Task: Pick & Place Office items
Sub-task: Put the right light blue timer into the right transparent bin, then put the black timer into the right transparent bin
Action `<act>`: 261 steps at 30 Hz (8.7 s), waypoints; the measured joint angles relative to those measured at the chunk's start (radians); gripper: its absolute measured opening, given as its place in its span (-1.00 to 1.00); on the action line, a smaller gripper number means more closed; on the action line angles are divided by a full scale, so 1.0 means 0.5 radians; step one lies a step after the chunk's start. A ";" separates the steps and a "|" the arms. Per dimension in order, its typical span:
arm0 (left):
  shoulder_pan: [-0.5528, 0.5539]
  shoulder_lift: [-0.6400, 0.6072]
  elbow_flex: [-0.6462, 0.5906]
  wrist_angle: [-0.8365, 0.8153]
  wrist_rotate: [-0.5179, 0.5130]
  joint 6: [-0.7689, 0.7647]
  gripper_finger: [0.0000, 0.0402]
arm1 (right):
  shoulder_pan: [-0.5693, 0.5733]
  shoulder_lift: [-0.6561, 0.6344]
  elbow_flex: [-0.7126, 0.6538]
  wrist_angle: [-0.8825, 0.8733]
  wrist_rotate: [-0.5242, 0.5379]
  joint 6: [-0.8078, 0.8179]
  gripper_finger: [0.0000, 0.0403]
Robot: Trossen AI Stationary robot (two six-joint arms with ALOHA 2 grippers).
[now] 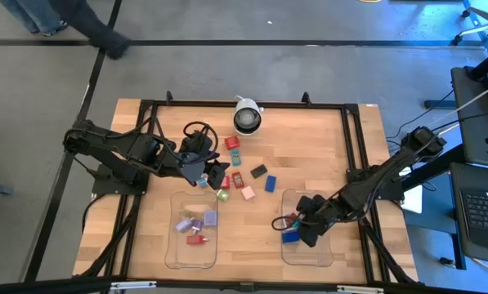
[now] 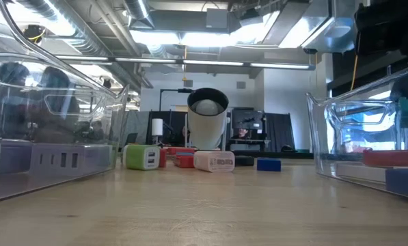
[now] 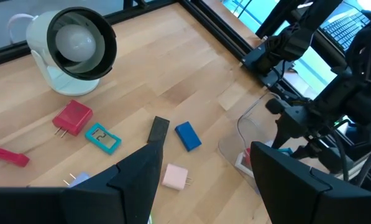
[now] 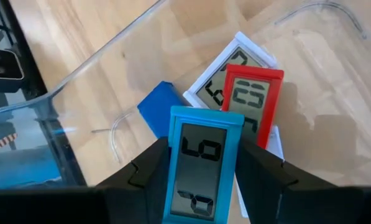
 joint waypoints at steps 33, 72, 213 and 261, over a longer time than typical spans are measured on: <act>0.003 0.000 0.000 -0.002 -0.161 0.100 0.19 | -0.158 -0.510 0.000 0.008 0.050 -0.144 0.28; 0.384 0.277 0.000 -0.152 0.223 0.795 0.19 | -1.205 -0.748 -0.001 0.034 -0.114 -0.734 0.28; 0.286 -0.158 0.001 -0.177 -0.397 0.382 0.19 | -0.233 -0.612 1.048 -0.046 0.566 -1.101 -0.20; -0.173 0.105 0.000 0.104 -0.231 -0.027 0.19 | 0.069 0.778 1.046 -1.303 -0.044 -0.339 -0.19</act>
